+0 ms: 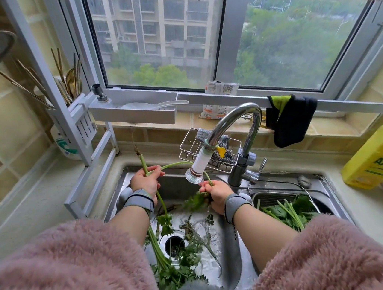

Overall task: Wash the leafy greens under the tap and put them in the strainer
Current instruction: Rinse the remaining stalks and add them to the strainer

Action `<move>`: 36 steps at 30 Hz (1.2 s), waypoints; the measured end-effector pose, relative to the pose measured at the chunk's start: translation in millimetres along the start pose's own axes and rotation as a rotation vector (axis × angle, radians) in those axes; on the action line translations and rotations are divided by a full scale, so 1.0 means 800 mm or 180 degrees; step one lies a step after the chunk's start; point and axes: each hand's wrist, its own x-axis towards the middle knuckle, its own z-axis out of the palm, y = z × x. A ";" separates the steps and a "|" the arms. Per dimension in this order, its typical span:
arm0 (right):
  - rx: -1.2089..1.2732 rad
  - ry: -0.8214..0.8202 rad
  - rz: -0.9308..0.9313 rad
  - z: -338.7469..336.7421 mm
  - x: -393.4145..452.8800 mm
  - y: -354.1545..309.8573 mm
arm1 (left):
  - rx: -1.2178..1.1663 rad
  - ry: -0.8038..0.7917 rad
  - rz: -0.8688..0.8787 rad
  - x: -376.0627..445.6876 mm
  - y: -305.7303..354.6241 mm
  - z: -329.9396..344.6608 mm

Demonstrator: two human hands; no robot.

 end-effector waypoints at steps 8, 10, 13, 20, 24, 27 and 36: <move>0.0429 -0.0110 0.0121 0.010 0.000 0.000 | -0.0048 0.0026 -0.0001 -0.002 0.002 -0.001; 0.0708 -0.0272 0.0223 0.010 -0.002 -0.004 | -0.0045 0.0038 -0.0001 -0.002 0.003 -0.002; 0.0440 -0.0499 0.0073 0.009 0.003 -0.003 | -0.0029 0.0060 -0.0006 -0.002 0.006 -0.003; 0.0004 -0.0157 -0.0168 0.010 0.004 -0.002 | -0.0026 0.0077 -0.0002 -0.003 0.008 -0.003; 0.0030 -0.0063 0.0064 0.011 0.000 -0.004 | -0.0023 0.0065 -0.0025 -0.002 0.008 -0.003; -0.0232 0.0019 0.0228 0.009 -0.002 -0.007 | -0.0010 0.0053 -0.0035 -0.002 0.007 -0.003; 0.0478 -0.0177 0.0336 0.005 -0.010 -0.011 | 0.0019 0.0032 -0.0051 -0.004 0.006 -0.001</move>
